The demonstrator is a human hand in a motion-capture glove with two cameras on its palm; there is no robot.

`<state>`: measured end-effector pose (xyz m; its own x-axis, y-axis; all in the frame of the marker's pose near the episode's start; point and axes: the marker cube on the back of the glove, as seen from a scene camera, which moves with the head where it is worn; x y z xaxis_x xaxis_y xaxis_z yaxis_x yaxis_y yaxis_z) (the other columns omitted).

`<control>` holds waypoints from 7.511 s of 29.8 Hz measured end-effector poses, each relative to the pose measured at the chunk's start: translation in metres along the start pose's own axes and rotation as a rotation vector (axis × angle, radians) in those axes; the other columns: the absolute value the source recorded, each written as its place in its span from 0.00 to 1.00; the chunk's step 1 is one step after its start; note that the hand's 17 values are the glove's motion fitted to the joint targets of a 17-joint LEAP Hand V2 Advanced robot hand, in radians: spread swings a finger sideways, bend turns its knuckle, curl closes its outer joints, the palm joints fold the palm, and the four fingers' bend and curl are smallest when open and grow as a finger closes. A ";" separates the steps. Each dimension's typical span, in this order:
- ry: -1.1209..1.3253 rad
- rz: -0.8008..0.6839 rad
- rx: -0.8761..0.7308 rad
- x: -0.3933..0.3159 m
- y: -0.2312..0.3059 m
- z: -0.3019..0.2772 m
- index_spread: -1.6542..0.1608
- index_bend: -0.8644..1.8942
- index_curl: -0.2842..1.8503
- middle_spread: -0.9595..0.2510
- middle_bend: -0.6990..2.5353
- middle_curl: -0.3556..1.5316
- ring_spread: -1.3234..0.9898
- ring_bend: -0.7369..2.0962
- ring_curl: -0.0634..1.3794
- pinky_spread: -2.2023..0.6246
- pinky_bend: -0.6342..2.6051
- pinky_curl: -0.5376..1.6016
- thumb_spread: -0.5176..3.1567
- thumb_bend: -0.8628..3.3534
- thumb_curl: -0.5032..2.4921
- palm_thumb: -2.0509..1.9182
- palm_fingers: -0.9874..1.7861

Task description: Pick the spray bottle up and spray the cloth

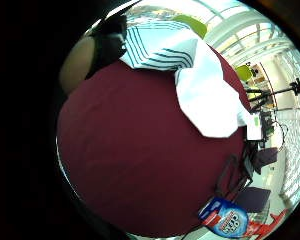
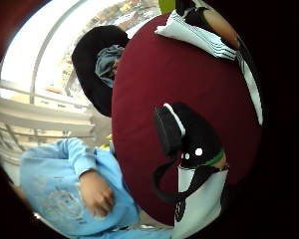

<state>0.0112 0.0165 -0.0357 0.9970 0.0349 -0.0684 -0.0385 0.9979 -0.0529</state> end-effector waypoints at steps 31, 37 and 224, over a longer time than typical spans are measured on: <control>-0.213 0.540 0.228 0.054 0.241 -0.037 0.68 0.35 0.25 0.75 0.29 0.38 0.57 0.35 0.25 0.85 0.28 0.41 0.47 0.21 0.26 0.67 0.56; -0.454 0.544 0.309 0.072 0.268 -0.042 0.68 0.35 0.24 0.75 0.29 0.38 0.57 0.36 0.25 0.85 0.29 0.42 0.46 0.20 0.26 0.67 0.55; -1.285 0.039 0.263 -0.020 -0.082 -0.023 0.82 0.37 0.32 0.75 0.31 0.44 0.58 0.42 0.32 0.86 0.25 0.42 0.45 0.20 0.31 0.71 0.75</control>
<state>-0.0069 -0.0676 -0.0525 0.3527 -0.0543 0.9342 -0.2005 0.9708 0.1321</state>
